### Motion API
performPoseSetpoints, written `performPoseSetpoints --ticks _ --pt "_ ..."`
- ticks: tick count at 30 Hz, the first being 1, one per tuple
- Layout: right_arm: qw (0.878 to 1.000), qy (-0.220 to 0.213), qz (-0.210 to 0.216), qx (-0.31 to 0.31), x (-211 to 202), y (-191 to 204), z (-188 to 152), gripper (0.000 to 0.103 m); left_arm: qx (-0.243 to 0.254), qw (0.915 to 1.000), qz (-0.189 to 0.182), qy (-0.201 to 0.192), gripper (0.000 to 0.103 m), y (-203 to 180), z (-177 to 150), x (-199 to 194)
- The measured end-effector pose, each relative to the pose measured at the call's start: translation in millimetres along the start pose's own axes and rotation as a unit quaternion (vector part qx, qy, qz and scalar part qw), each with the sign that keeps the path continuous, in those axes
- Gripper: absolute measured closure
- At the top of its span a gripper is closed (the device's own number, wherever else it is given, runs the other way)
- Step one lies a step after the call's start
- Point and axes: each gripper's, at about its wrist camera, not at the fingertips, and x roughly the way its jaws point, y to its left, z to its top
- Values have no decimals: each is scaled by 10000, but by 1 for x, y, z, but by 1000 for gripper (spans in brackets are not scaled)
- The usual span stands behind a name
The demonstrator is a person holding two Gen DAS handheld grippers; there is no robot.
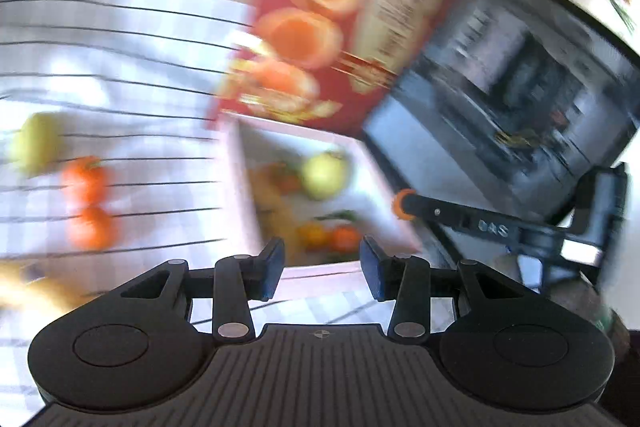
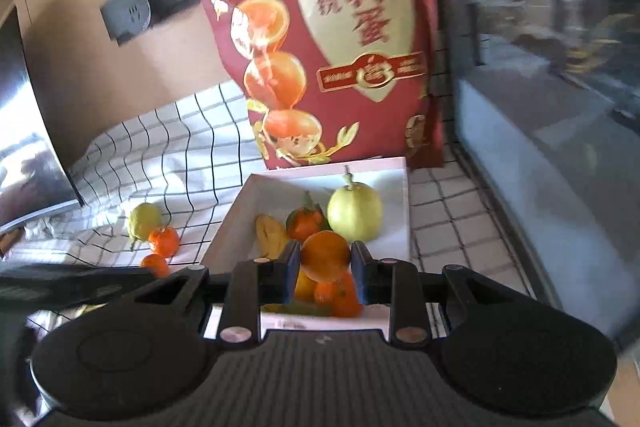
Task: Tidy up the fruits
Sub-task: 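Carry both tangerines into the pink box and open both grippers, then move the left gripper to the green pear and close on it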
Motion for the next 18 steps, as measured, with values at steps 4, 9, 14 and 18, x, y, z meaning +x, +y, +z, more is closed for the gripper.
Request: performPoseSetpoints --ticks 4,9,14,18 --pt "9992 341 -141 -146 50 4 10 76 -721 9942 798 -102 57 51 -4 -34" --pt "9960 707 -465 -278 94 4 9 76 -1586 9759 1495 -74 57 104 -22 -62" --pt "9949 875 -502 -29 103 2 9 76 -1849 9702 1568 27 57 124 -33 -67" --pt "9962 709 -506 -58 92 12 10 70 -1895 9705 1489 62 57 125 -36 -64"
